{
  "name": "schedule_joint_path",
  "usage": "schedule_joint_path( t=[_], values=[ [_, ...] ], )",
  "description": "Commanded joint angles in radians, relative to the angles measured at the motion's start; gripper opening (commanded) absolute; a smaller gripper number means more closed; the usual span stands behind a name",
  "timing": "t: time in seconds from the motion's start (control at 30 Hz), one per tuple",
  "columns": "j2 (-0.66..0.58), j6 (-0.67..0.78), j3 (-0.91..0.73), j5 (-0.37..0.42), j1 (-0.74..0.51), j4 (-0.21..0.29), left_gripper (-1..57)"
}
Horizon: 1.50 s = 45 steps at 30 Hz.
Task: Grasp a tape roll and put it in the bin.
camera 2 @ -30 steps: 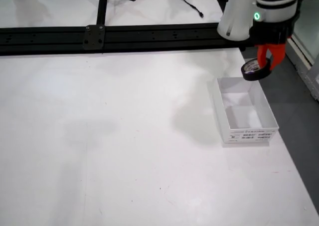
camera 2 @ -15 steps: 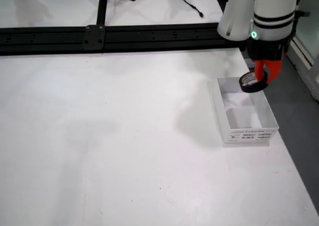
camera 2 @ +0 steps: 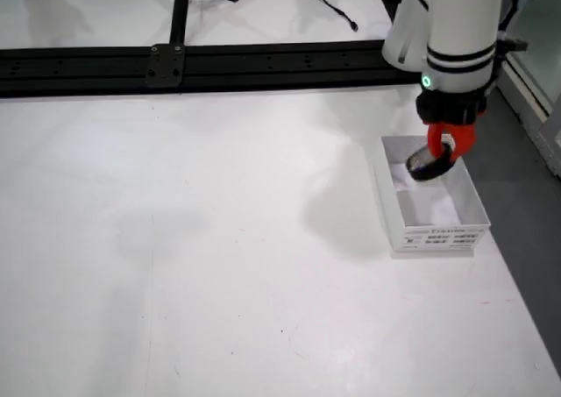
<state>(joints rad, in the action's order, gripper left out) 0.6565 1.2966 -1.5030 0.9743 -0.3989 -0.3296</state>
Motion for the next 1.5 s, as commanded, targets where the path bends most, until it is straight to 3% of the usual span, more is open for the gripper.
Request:
schedule_joint_path(
  t=[0.03,0.17,0.37,0.5,0.73,0.9,1.1,1.5],
  values=[
    [0.031,0.012,0.0,-0.032,-0.018,-0.003,17.1],
    [0.031,0.01,0.0,-0.022,-0.018,-0.003,16.4],
    [0.028,0.01,0.001,-0.011,-0.072,0.009,-0.6],
    [-0.028,0.012,0.003,0.029,-0.132,0.001,-0.6],
    [-0.179,0.055,0.003,0.179,-0.278,-0.037,-0.6],
    [-0.236,0.105,0.006,0.222,-0.402,-0.042,-0.6],
    [-0.221,0.115,0.053,0.234,-0.561,-0.032,-0.6],
    [-0.1,0.113,0.325,0.256,-0.839,-0.034,-0.5]
  ],
)
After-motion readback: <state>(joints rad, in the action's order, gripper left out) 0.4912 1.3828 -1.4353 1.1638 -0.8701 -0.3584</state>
